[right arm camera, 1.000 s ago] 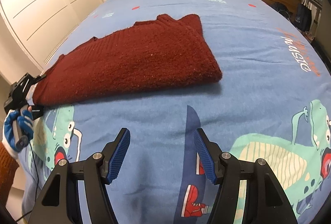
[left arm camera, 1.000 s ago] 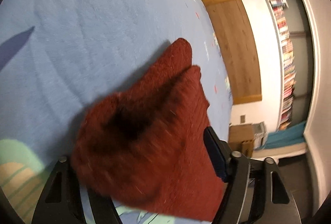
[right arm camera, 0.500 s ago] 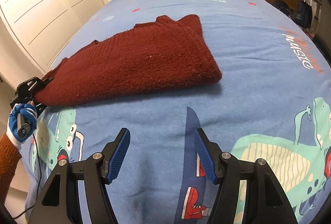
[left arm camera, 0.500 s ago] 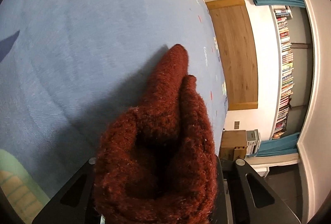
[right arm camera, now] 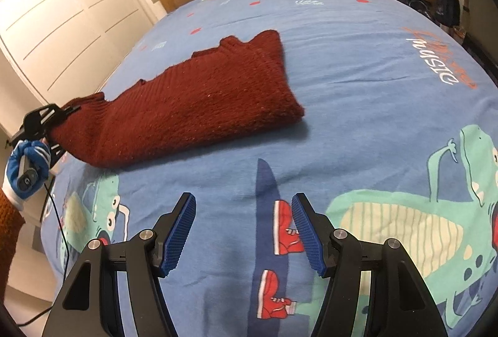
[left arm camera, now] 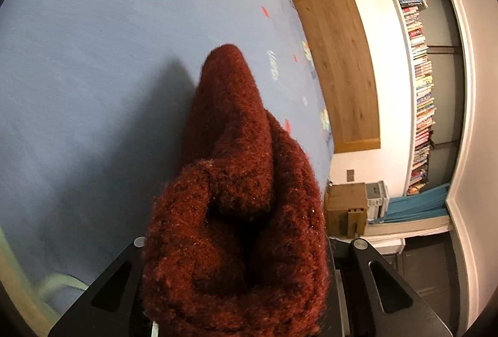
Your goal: Fold small clothes
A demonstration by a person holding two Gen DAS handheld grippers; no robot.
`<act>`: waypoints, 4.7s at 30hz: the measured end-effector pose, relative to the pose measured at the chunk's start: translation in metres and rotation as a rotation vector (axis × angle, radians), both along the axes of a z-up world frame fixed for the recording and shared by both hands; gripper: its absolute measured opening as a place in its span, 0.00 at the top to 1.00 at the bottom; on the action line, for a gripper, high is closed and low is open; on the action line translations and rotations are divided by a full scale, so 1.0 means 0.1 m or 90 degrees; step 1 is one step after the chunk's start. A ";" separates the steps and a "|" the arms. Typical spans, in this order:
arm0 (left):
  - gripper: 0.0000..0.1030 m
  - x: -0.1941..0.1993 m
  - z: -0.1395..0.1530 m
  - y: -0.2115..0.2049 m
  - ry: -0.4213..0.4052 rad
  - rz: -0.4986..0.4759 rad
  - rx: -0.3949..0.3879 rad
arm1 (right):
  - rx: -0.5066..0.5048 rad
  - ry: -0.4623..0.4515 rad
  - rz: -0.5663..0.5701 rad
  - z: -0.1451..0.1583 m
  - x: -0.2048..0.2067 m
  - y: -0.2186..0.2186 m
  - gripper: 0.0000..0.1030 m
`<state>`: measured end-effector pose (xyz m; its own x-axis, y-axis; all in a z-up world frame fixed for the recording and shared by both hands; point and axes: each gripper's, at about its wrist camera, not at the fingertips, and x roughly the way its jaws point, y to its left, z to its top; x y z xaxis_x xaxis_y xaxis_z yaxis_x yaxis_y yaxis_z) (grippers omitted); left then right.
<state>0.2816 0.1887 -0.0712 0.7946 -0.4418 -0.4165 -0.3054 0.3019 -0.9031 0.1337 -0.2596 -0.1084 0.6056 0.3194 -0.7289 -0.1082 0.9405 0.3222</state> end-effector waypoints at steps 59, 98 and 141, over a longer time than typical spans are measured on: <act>0.56 0.43 0.24 -3.33 -0.005 -0.474 0.289 | 0.074 -0.016 -0.113 -0.03 -0.39 -0.99 0.36; 0.56 -0.15 -0.23 -2.62 -0.147 -0.594 0.562 | -0.038 -0.052 0.069 0.08 1.41 0.05 0.36; 0.56 -0.40 -0.13 -2.37 -0.173 -0.509 0.688 | -0.141 -0.024 0.113 0.21 1.02 0.33 0.35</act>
